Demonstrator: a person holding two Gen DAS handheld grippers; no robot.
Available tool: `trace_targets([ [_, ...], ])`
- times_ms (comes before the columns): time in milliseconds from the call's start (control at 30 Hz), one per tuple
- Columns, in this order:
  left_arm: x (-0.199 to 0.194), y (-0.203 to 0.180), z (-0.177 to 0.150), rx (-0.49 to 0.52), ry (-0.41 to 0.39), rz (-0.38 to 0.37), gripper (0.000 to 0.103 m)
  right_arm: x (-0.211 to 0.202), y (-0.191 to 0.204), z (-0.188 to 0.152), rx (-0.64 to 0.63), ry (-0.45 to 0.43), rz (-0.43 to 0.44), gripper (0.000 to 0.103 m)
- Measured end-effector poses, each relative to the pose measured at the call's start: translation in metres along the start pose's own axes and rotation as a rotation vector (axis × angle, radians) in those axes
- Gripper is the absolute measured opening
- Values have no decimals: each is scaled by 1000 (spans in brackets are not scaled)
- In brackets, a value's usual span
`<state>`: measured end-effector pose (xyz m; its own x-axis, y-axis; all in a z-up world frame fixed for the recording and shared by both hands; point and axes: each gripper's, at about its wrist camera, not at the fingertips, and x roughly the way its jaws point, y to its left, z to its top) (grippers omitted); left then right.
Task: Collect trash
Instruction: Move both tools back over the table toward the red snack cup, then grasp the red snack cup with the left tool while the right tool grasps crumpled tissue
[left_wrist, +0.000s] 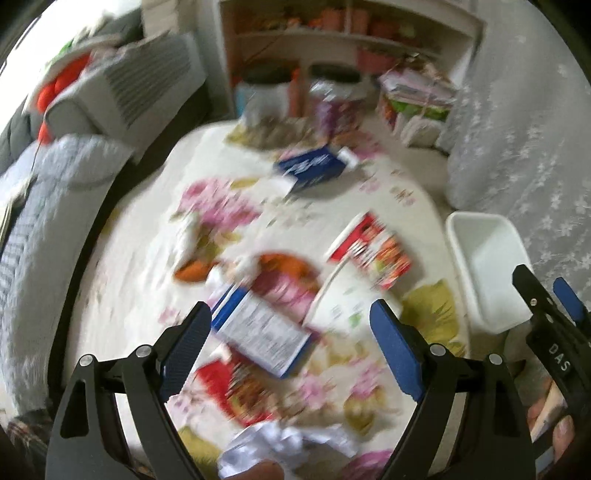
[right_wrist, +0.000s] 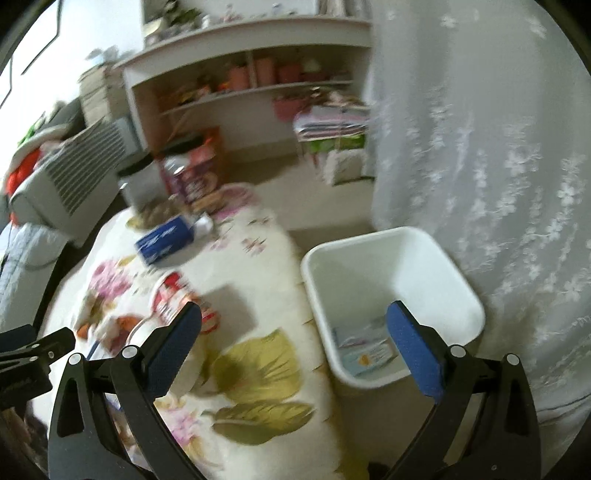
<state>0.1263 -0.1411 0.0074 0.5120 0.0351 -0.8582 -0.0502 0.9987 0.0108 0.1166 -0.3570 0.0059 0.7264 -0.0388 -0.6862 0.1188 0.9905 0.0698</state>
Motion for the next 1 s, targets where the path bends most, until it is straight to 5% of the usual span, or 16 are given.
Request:
trace_targets([
  [367, 57, 67, -45, -171, 340, -36, 85, 9, 55, -22, -143, 173, 180, 96],
  [567, 80, 71, -57, -214, 406, -84, 84, 10, 65, -44, -187, 281, 291, 96],
  [600, 83, 70, -58, -210, 416, -92, 83, 12, 67, -48, -196, 307, 314, 96],
  [667, 90, 67, -62, -189, 441, -108, 63, 13, 69, -54, -205, 348, 351, 96],
  [833, 81, 73, -62, -164, 380, -125, 49, 9, 85, -70, -231, 458, 521, 96],
  [1000, 58, 92, -51, -196, 280, -162, 47, -10, 115, -82, -344, 466, 649, 96],
])
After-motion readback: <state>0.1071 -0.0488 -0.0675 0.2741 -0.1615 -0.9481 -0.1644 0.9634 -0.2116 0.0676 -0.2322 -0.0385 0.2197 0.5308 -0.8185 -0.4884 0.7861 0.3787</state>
